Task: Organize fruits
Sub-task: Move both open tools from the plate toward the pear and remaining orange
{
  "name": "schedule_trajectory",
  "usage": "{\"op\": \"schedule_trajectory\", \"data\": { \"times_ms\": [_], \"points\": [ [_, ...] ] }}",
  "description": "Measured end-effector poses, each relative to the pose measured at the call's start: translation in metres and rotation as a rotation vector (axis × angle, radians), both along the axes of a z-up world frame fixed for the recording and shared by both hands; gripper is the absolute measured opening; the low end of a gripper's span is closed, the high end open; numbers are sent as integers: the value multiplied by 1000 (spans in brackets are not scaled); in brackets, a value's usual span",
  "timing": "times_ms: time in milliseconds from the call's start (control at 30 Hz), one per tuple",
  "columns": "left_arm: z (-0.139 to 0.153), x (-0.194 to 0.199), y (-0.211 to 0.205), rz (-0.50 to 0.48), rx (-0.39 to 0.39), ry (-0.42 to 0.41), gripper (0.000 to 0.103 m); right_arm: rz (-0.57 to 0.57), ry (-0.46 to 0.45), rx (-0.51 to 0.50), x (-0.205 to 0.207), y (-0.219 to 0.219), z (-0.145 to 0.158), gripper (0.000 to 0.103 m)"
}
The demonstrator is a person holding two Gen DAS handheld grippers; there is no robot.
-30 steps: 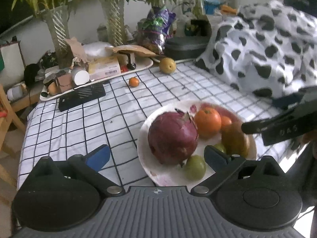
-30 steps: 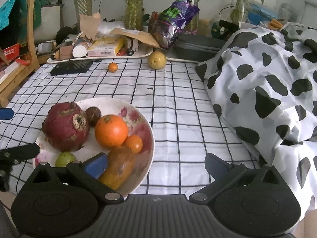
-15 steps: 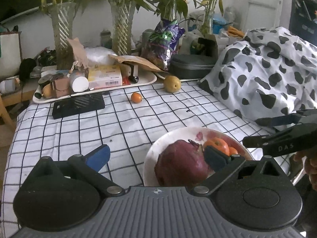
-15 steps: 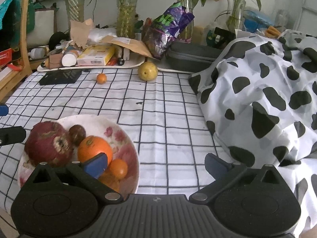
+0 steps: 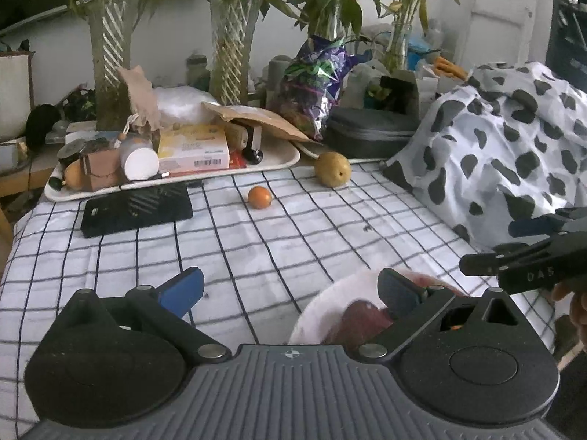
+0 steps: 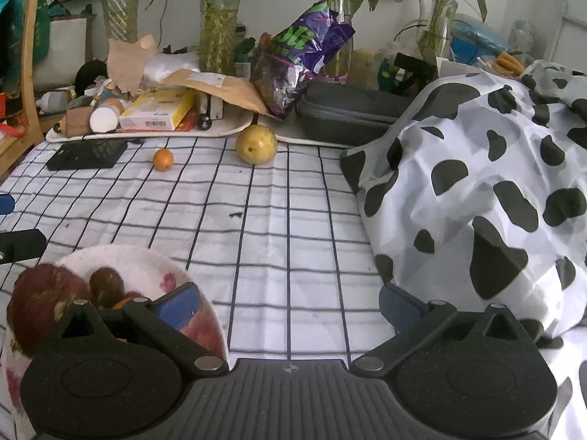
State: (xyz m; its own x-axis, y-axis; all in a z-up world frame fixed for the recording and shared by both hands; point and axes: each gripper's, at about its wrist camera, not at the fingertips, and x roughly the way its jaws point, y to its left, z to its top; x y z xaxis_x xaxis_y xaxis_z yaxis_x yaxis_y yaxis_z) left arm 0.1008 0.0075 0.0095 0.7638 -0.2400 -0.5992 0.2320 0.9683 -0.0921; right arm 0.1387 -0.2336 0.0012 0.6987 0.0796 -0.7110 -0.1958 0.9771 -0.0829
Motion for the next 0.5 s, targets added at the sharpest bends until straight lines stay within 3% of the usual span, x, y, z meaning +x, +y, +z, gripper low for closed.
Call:
{"op": "schedule_trajectory", "data": {
  "times_ms": [500],
  "points": [
    [-12,57,7,-9,10,-13,102,21,-7,-20,60,10,-6,103]
  ]
}}
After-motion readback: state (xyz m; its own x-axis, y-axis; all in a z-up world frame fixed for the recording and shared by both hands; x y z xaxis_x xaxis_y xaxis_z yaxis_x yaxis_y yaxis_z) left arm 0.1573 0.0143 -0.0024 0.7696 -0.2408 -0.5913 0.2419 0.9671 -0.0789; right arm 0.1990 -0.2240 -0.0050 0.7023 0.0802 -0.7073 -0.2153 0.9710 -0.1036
